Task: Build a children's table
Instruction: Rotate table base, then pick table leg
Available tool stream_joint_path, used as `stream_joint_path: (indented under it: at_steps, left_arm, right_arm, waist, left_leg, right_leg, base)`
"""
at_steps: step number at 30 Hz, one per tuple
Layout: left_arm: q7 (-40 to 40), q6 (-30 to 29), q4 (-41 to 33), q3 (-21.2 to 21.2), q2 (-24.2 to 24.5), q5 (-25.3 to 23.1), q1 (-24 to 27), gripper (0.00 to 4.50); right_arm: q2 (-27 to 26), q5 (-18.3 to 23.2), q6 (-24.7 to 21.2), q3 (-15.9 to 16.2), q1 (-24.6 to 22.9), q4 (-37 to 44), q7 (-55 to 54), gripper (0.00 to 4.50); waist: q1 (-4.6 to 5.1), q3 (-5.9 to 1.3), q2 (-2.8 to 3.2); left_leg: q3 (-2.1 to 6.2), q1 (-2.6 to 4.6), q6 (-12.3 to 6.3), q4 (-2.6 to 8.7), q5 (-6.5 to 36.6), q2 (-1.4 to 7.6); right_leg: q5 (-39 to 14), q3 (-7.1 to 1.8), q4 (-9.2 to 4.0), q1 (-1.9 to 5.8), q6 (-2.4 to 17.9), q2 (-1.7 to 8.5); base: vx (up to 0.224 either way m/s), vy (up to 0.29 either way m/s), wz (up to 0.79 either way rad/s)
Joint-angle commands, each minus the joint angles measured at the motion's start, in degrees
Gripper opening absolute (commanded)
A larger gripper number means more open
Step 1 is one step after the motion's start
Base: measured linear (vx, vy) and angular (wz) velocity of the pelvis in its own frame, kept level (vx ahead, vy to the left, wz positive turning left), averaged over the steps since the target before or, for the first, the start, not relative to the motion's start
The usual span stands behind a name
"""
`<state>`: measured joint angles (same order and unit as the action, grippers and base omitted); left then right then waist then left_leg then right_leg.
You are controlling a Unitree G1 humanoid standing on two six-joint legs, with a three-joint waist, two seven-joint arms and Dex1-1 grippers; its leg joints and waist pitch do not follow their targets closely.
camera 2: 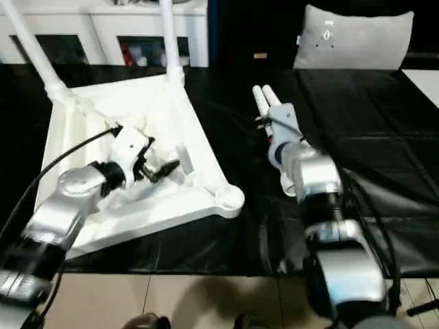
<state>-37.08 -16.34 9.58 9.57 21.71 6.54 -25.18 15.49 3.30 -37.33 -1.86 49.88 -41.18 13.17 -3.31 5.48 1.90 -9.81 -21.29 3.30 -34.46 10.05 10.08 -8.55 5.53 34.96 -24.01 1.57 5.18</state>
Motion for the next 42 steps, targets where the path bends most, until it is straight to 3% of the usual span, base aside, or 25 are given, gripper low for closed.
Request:
stream_joint_path:
  at_steps: [1, 3, 6, 12, 17, 23, 30, 33, 42]
  left_arm:
    - [-3.25, -3.47, -5.58, 1.0, 1.97, 2.93, 1.37, 4.48]
    - [-6.76, -7.46, -11.31, 1.9, 3.72, 5.68, 3.28, 4.48]
    - [-11.72, -11.34, -18.12, 4.11, 6.54, 7.97, 5.57, 4.48]
    - [-12.11, -13.57, -21.02, 5.21, 7.23, 7.73, 6.43, 4.48]
    - [-11.91, -16.65, -23.49, 5.45, 8.23, 8.43, 6.64, 4.48]
    - [-11.9, -18.21, -24.38, 5.47, 7.85, 8.35, 6.25, 4.48]
    - [-11.67, -18.92, -24.66, 5.71, 7.59, 8.25, 5.9, 4.5]
    - [-11.72, -18.97, -24.62, 5.79, 7.56, 8.32, 5.81, 4.5]
    - [-11.57, -19.3, -24.72, 5.85, 7.6, 8.05, 5.78, 4.5]
  right_arm:
    - [0.58, -0.74, -1.27, -0.07, 1.63, -2.71, 0.46, 4.5]
    - [1.43, -1.28, -1.99, 0.51, 3.19, -5.58, 1.27, 4.5]
    - [2.07, -1.76, -1.44, 1.36, 4.89, -10.77, 3.02, 4.5]
    - [2.57, -2.78, -1.51, 1.84, 6.25, -15.92, 3.4, 4.5]
    - [2.36, -1.69, -4.9, 1.87, 7.17, -17.94, 8.08, 4.5]
    - [1.76, -1.09, -9.38, 4.17, 6.35, -15.65, 13.89, 4.5]
    - [1.38, -1.0, -11.89, 4.99, 4.8, -12.19, 16.74, 3.8]
    - [1.31, -0.95, -12.82, 5.62, 4.29, -10.79, 17.38, 3.73]
    - [1.32, -1.51, -13.69, 6.55, 3.05, -8.87, 18.49, 2.91]
  waist:
    - [-0.38, -5.65, 0.42]
    - [-0.37, -5.6, 0.16]
    - [-0.4, -5.44, 0.42]
    - [-0.23, -5.14, 0.12]
    - [-0.22, -5.3, 0.25]
    - [-0.23, -5.4, 0.41]
    - [-0.36, -5.32, 0.54]
    - [-0.37, -5.42, 0.46]
    - [-0.42, -5.47, 0.17]
  left_leg:
    - [0.64, 0.58, 0.25, 3.4, 14.12, 2.1]
    - [0.69, 0.44, 0.23, 3.55, 14.11, 2.24]
    - [0.71, 0.64, 0.7, 3.5, 15.96, 2.31]
    - [0.77, 0.85, 1.31, 3.56, 18.32, 2.12]
    - [0.82, 0.4, 0.95, 3.45, 16.55, 2.17]
    - [0.72, 0.5, 0.54, 3.25, 16.09, 2.15]
    - [0.86, 0.6, 1.01, 3.37, 17.16, 2.26]
    - [0.88, 0.62, 1.14, 3.34, 16.94, 2.21]
    - [0.86, 0.49, 1.06, 3.32, 15.55, 2.2]
  right_leg:
    - [-16.39, -2.87, -4.11, 3.47, 12.39, 3.17]
    - [-16.46, -2.82, -4.02, 3.6, 12.79, 3.14]
    - [-18.35, -2.81, -3.95, 3.47, 12.81, 3.2]
    - [-22.9, -2.71, -4.53, 3.37, 10.36, 3.07]
    - [-19.98, -2.75, -4.02, 3.71, 11.35, 2.96]
    - [-19.67, -2.7, -4.01, 3.66, 11.67, 2.86]
    - [-20.74, -2.69, -4.17, 3.55, 11.06, 2.87]
    - [-20.71, -2.68, -4.14, 3.58, 11.02, 2.91]
    - [-20.6, -2.77, -4.1, 3.67, 10.62, 2.97]
  base:
    - [0.0, 0.0, 0.0]
    - [0.0, 0.0, 0.0]
    - [0.0, 0.0, 0.0]
    - [0.0, 0.0, 0.0]
    - [0.0, 0.0, 0.0]
    - [0.0, 0.0, 0.0]
    - [0.0, 0.0, 0.0]
    - [0.0, 0.0, 0.0]
    - [0.0, 0.0, 0.0]
